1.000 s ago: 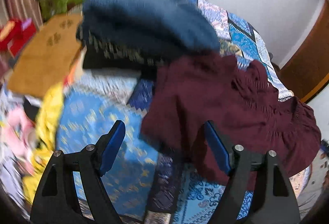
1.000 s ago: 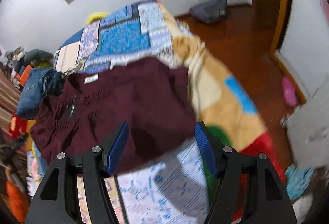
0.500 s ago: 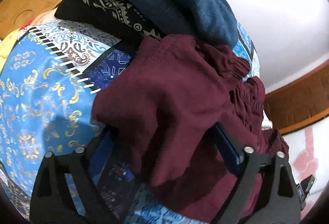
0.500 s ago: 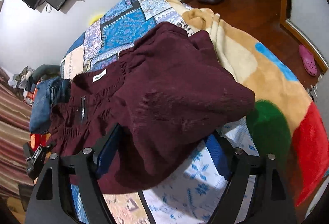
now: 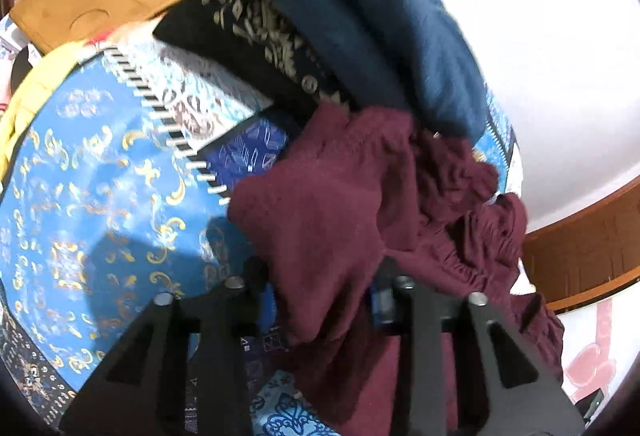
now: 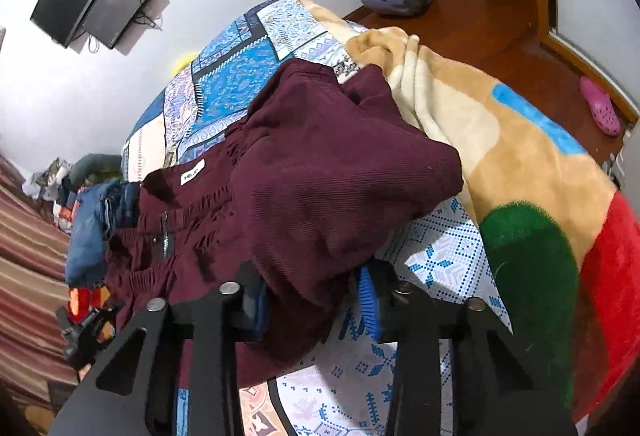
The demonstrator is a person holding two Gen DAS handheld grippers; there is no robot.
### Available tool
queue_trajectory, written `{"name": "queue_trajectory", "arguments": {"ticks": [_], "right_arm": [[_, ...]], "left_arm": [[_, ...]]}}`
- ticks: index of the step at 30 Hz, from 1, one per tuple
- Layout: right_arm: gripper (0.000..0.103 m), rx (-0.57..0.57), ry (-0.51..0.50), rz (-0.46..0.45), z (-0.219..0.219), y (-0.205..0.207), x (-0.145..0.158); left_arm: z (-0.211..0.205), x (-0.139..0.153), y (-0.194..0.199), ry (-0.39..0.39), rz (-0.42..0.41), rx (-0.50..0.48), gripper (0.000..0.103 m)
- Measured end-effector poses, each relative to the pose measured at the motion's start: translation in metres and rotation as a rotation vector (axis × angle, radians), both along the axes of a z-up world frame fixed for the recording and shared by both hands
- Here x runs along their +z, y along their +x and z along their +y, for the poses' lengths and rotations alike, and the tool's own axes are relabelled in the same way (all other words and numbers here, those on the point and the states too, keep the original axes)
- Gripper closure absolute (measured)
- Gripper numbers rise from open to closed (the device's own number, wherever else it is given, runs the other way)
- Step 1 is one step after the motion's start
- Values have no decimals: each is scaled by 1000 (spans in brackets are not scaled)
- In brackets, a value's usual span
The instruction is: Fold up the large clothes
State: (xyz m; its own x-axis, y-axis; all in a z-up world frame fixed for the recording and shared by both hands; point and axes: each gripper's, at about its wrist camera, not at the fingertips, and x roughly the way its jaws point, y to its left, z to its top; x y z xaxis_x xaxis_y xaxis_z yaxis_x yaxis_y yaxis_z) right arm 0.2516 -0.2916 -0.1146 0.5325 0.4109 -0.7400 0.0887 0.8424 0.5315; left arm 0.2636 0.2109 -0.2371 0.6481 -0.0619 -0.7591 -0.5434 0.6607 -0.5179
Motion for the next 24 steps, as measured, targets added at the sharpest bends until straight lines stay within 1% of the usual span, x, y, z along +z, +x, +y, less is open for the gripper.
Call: {"name": "queue_trajectory", "arguments": {"ticks": [2, 6, 8, 10, 12, 16, 19, 22, 24], "right_arm": [[77, 13, -11, -23, 3, -3, 7], [79, 63, -18, -70, 6, -11, 21], [79, 87, -18, -86, 8, -16, 27], [80, 119, -26, -96, 10, -23, 31], [80, 145, -36, -95, 12, -29, 33], [80, 194, -78, -79, 13, -39, 25], [78, 210, -87, -73, 12, -44, 20], [74, 208, -126, -50, 10, -48, 20], [74, 208, -150, -46, 9, -51, 26]], "left_arm": [[-1, 8, -6, 17, -7, 1, 78], [-6, 35, -17, 98, -18, -16, 82], [-11, 49, -28, 139, -33, -32, 82], [-12, 63, -49, 189, -43, -58, 82], [-15, 70, -67, 228, -49, -78, 82], [-17, 70, -93, 237, -43, -87, 82], [-20, 69, -109, 250, -29, -83, 82], [-23, 61, -113, 272, -5, -113, 78], [-20, 54, -113, 259, 30, -120, 74]]}}
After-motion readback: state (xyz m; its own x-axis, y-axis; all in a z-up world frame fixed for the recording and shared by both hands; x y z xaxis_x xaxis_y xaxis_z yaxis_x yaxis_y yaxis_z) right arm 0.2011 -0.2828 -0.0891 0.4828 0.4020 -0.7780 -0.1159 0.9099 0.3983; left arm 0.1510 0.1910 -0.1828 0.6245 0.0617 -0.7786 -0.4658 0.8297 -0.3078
